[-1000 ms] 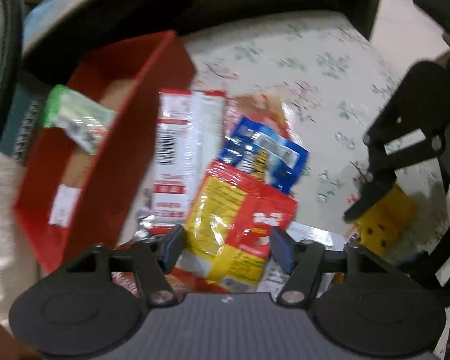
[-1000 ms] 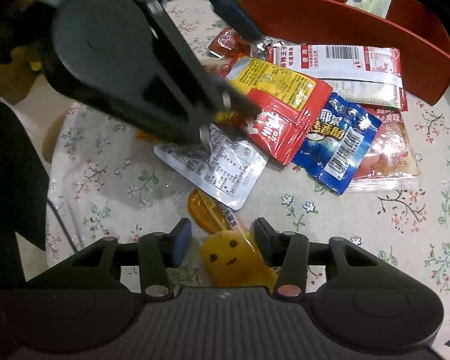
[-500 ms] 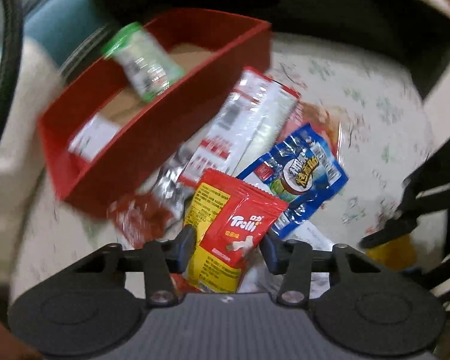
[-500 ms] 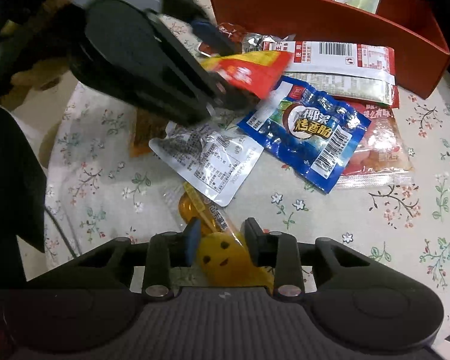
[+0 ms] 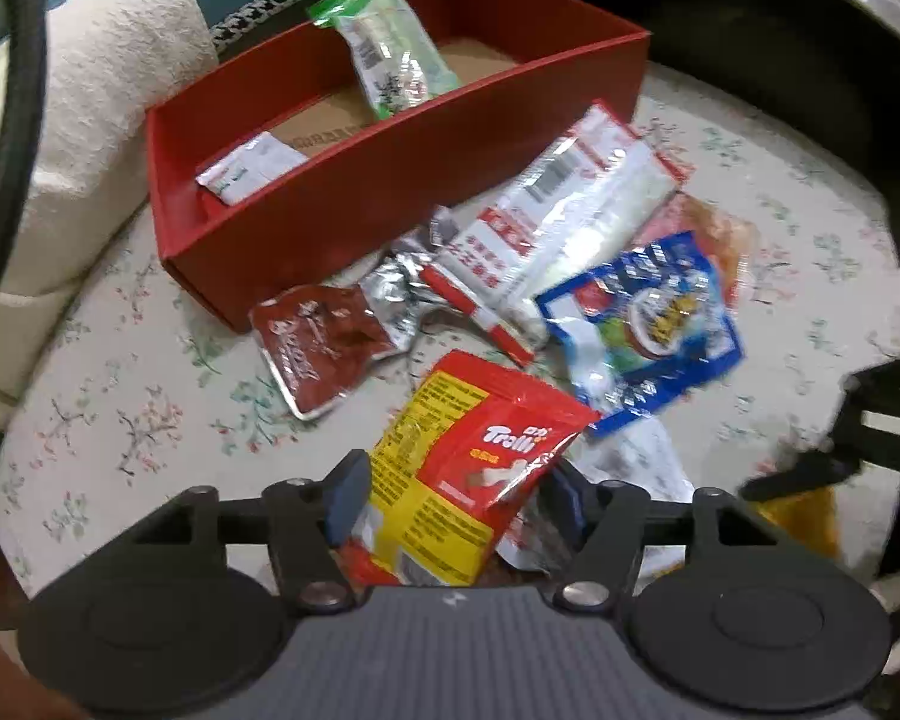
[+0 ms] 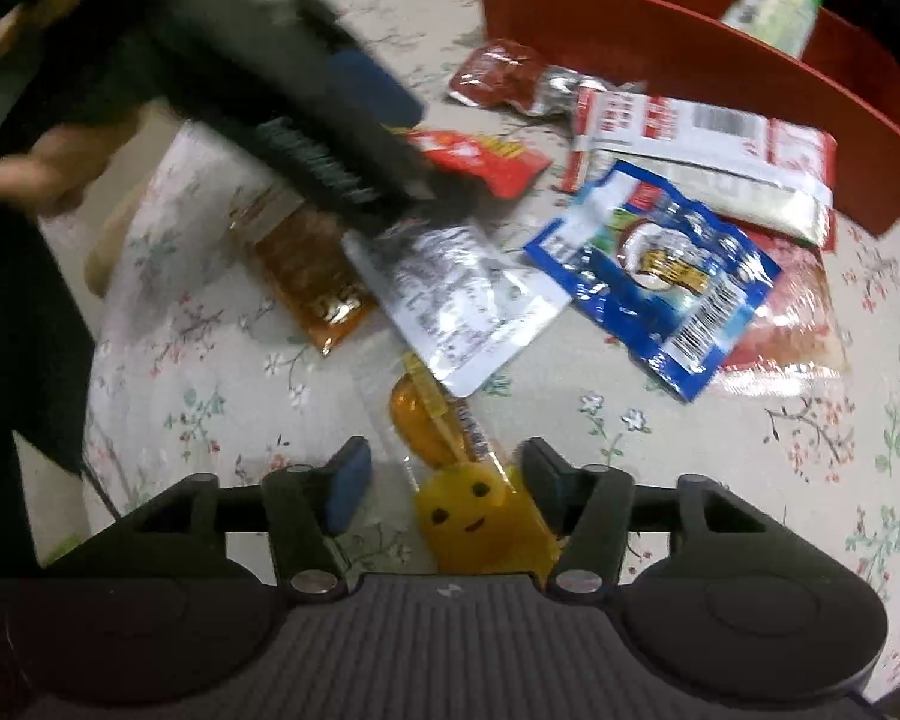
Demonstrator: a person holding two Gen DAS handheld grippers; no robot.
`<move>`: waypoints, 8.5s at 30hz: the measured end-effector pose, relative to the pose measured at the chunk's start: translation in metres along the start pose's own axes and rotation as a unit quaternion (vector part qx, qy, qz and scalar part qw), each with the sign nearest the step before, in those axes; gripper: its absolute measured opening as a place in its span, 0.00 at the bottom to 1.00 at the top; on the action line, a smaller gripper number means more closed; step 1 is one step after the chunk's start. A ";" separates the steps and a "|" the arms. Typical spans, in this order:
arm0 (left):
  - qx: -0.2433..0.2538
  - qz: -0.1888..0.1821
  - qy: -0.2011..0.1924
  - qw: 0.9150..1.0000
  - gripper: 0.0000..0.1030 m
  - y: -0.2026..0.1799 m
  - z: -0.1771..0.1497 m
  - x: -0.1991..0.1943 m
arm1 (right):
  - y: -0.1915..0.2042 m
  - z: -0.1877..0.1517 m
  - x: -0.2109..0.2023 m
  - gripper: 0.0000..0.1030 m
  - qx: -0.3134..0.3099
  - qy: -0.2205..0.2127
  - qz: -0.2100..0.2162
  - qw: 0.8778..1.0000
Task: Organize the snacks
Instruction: 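Lift the Trolli bag with the left gripper while the right holds the jelly, then carry the Trolli bag and jelly snack toward the red tray, then lower the Trolli bag left and jelly snack right into the red tray, then open both grippers to release the packets into the tray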
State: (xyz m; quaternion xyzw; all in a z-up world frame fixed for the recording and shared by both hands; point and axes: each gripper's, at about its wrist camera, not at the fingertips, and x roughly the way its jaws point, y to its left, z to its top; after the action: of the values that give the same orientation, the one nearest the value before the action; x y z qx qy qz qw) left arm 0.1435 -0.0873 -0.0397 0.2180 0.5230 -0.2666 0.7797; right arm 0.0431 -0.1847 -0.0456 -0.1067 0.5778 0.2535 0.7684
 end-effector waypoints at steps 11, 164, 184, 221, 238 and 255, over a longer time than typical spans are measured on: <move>-0.021 -0.021 0.001 1.000 0.38 0.008 -0.001 -0.001 | 0.031 -0.005 0.004 0.48 -0.089 -0.001 -0.067 0.994; -0.201 0.080 -0.184 0.959 0.56 0.055 0.111 -0.052 | -0.136 0.137 -0.090 0.37 0.217 -0.284 -0.066 0.932; -0.189 0.125 -0.164 0.960 0.56 0.061 0.132 -0.019 | -0.159 0.160 -0.059 0.37 0.217 -0.247 -0.105 0.939; -0.168 0.175 -0.183 0.953 0.63 0.060 0.135 -0.022 | -0.163 0.161 -0.055 0.47 0.211 -0.239 -0.133 0.939; -0.162 0.187 -0.198 0.948 0.64 0.053 0.131 -0.034 | -0.153 0.158 -0.066 0.55 0.191 -0.251 -0.154 0.936; -0.156 0.196 -0.205 0.946 0.64 0.045 0.123 -0.042 | -0.142 0.154 -0.073 0.62 0.172 -0.254 -0.168 0.937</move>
State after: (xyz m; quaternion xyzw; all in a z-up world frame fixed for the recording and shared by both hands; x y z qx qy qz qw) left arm 0.2456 -0.1214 0.0466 0.1325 0.3342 -0.0628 0.9310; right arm 0.2298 -0.2542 0.0523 -0.0002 0.3716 0.0364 0.9277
